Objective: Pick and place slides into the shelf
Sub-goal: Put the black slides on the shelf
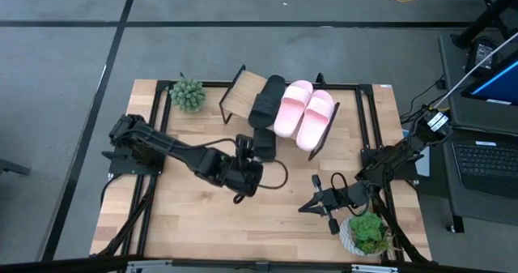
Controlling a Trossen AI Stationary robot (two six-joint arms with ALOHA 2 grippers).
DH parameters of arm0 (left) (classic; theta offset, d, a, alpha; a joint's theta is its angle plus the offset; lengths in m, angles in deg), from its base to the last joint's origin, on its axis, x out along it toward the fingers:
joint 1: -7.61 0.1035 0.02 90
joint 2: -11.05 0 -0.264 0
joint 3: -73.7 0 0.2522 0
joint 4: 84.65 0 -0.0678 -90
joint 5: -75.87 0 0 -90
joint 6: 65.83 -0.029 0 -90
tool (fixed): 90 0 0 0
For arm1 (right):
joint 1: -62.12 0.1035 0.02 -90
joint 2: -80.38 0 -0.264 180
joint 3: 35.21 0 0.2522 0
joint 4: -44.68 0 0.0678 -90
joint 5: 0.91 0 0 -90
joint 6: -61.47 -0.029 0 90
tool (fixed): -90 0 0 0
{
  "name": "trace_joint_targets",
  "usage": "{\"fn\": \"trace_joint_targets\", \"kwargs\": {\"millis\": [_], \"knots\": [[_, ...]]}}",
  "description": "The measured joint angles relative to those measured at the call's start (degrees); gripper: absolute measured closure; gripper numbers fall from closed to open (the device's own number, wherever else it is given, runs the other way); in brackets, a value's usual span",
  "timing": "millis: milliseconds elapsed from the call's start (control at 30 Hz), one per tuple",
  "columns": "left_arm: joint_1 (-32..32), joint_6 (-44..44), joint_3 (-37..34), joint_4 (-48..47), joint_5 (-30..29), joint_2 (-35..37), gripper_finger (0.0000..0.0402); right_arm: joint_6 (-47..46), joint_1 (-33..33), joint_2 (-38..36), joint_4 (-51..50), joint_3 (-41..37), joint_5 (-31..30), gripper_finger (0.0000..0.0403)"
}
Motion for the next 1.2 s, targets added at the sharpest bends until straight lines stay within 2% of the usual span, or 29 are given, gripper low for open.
{"fn": "trace_joint_targets", "kwargs": {"millis": [233,500,667,933,1200], "knots": [[-2.4,3.1,0.0,3.4,7.2,0.0,0.0272,0.0,0.0,0.0,0.0,0.0,0.0,0.0391],[-3.1,7.7,0.0,5.3,12.7,0.0,0.0272,-0.1,0.0,0.0,0.0,0.0,0.0,0.0391],[-3.1,7.7,-3.7,11.4,13.0,-0.1,0.0272,-0.1,0.0,0.0,0.0,0.0,0.0,0.0391],[-2.6,1.3,-12.3,23.4,12.4,-0.2,0.0272,-0.1,0.0,0.0,0.0,0.0,0.0,0.0391],[-0.1,1.3,-16.7,27.9,12.4,-0.2,0.0272,-0.1,0.0,0.0,0.0,0.0,0.0,0.0391]]}}
